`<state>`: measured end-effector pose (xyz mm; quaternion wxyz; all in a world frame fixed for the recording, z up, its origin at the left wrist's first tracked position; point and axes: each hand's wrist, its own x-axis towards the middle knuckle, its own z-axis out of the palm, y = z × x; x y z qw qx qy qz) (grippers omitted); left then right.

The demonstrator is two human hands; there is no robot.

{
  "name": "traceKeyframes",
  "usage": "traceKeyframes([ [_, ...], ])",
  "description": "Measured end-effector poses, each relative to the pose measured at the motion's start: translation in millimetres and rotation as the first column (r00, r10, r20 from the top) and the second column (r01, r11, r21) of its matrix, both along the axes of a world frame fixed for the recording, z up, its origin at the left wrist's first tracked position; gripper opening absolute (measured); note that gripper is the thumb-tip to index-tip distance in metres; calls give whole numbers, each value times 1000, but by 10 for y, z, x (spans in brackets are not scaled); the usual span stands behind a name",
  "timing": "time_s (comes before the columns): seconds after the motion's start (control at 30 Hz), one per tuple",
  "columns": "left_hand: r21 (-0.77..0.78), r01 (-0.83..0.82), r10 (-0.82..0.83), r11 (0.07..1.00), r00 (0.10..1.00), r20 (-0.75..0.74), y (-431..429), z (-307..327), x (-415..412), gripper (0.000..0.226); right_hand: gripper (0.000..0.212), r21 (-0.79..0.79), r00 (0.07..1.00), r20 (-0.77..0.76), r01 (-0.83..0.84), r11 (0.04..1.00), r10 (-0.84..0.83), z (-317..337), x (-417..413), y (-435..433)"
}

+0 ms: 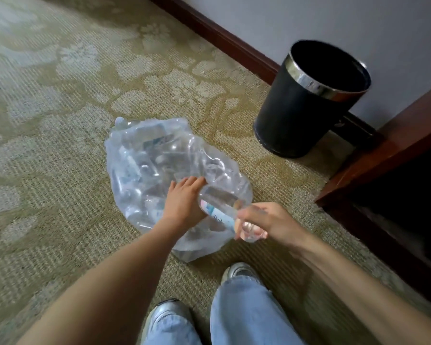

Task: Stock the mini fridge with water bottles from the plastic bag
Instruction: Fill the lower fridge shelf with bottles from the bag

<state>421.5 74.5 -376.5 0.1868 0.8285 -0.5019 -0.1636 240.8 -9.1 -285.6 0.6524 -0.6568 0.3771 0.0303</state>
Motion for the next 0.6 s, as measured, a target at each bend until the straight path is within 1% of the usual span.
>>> traceKeyframes([
  [0.07, -7, -65, 64, 998, 995, -79, -65, 182, 27, 70, 52, 60, 999, 28, 44, 997, -46, 119, -76, -61],
  [0.13, 11, -96, 96, 995, 986, -134, -77, 434, -10, 75, 54, 134, 991, 57, 112, 985, -120, 282, -156, -66],
  [0.17, 34, -137, 141, 990, 970, -200, -68, 528, -24, 82, 53, 176, 987, 74, 131, 976, -146, 340, -154, -47],
  [0.2, 57, -211, 218, 976, 926, -308, -58, 623, -45, 92, 52, 216, 980, 93, 154, 964, -177, 381, -141, -15],
  [0.23, 52, -303, 294, 952, 848, -440, -45, 749, -80, 100, 52, 252, 969, 113, 185, 950, -218, 453, -151, 18],
  [0.27, 48, -406, 360, 913, 743, -565, -24, 893, -116, 102, 51, 274, 958, 134, 211, 938, -254, 538, -173, 58],
  [0.3, 49, -511, 409, 858, 624, -665, -5, 1061, -155, 94, 51, 277, 951, 147, 226, 934, -273, 627, -203, 107],
  [0.33, 90, -587, 442, 804, 489, -752, 0, 1238, -187, 82, 51, 257, 951, 157, 223, 940, -268, 705, -247, 152],
  [0.37, 161, -605, 452, 780, 366, -814, -7, 1431, -228, 69, 50, 226, 954, 164, 211, 951, -251, 789, -295, 201],
  [0.4, 214, -563, 439, 798, 299, -847, -20, 1637, -292, 61, 49, 200, 956, 181, 195, 960, -231, 878, -346, 247],
  [0.43, 216, -529, 402, 821, 267, -876, -34, 1834, -375, 58, 48, 193, 952, 212, 181, 964, -221, 979, -401, 298],
  [0.47, 189, -543, 366, 818, 237, -900, -64, 2009, -453, 55, 46, 207, 940, 255, 177, 962, -227, 1077, -447, 341],
  [0.53, 80, -631, 258, 772, 196, -946, -153, 2351, -600, 43, 43, 264, 899, 350, 173, 949, -261, 1308, -533, 405],
  [0.57, 45, -648, 207, 760, 176, -962, -190, 2513, -675, 40, 44, 289, 884, 384, 162, 944, -269, 1432, -573, 423],
  [0.6, 38, -632, 161, 774, 138, -977, -200, 2667, -768, 40, 47, 310, 872, 407, 147, 939, -271, 1552, -609, 435],
])
